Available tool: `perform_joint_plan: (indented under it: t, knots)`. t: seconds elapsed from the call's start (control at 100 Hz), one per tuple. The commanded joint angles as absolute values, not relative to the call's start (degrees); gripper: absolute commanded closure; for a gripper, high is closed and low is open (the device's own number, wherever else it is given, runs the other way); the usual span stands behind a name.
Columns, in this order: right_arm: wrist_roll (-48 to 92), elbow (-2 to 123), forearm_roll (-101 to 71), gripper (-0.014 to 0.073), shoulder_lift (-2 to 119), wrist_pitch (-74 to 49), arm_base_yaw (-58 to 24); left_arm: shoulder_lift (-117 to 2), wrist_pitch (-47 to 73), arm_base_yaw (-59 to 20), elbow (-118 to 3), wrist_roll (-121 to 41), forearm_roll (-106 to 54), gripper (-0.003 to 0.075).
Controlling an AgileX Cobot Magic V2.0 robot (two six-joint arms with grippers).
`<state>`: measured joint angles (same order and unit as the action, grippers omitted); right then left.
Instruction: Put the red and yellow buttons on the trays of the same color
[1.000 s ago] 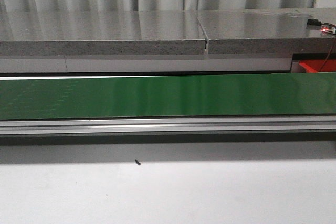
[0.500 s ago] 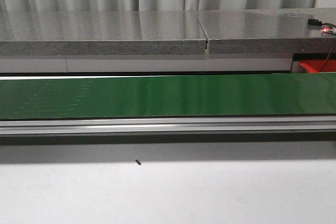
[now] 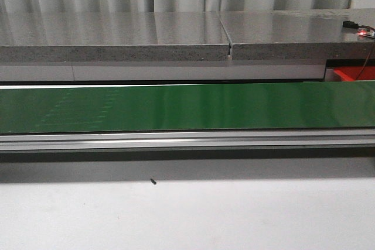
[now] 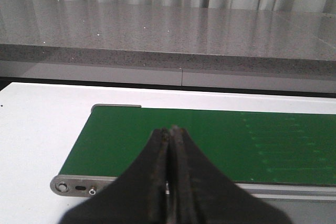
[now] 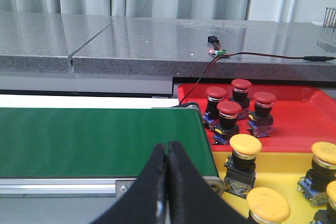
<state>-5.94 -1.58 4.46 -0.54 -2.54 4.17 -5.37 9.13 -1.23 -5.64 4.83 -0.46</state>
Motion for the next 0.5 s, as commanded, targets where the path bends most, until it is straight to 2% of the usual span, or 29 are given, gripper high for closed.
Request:
perform_joint_plan:
  t: [0.0,0.2,0.49]
  knots:
    - [-5.99,-0.64,5.01,0.0684,-1.75,2.35,4.28,-3.37,1.75,-1.10,-3.98,5.50,-0.57,0.0741]
    - [-5.99,-0.64,5.01,0.0684,-1.75,2.35,4.28,1.86,-1.27,-1.10,1.88,5.50,-1.02,0.0741]
    - [-5.99,-0.64,5.01,0.0684,-1.75,2.35,4.28,2.11,-0.59,-1.10,1.78,5.50,-0.91,0.0741]
